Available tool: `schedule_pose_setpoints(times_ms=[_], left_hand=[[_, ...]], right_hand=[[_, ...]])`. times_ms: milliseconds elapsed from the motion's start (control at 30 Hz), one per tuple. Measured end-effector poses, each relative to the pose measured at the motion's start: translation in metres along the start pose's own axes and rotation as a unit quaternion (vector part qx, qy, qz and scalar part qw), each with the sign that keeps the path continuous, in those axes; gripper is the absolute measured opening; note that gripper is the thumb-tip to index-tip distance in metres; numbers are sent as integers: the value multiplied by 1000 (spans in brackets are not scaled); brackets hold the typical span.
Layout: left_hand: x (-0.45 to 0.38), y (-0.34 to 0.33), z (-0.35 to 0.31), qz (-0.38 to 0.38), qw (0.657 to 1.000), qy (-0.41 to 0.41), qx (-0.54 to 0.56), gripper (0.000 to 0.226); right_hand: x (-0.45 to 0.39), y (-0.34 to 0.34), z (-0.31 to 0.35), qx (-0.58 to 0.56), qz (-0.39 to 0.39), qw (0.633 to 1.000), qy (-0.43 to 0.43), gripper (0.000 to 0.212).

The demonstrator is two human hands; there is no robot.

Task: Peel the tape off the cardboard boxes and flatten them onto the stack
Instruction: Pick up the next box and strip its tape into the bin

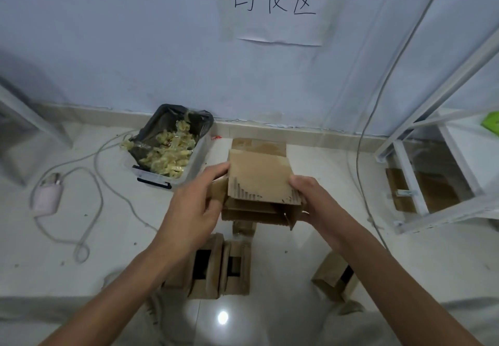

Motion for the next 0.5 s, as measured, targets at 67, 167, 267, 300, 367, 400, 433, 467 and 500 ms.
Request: schedule_pose_setpoints(times_ms=[67,167,267,300,367,400,433,467,500], left_hand=[[-2,7,1,0,983,60,176,62],[-12,31,29,-16,920,203,334,42],[-6,39,37,83,940,216,252,66],[-2,36,35,107,951,194,216,72],[1,29,29,107,977,137,124,94],[2,29,26,90,989,104,59,103],[1,30,22,67,995,66,-11,108],[2,31,19,44,995,24,-88,110],[3,31,15,26,987,-20,-155,110]], right_hand=[[-2,-1,-8,-32,23,999,-4,72],[-4,-16,-9,-77,66,994,30,65],[1,-35,-4,72,66,989,109,103],[3,-40,-6,123,78,980,133,113],[8,-42,-10,159,108,969,154,114],[9,-41,-8,156,112,969,153,104],[9,-40,-6,146,102,973,150,89],[8,-38,-3,141,76,977,143,74],[7,-36,0,148,35,979,133,65]])
Point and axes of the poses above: each hand's wrist, its own x-axis away from the middle knuckle, its own y-axis out of the back of the hand, z = x × y, the point moved 4 cm from there along -x, towards the middle knuckle, and after that the axes turned 1 degree about z, right-handed, at the moved point
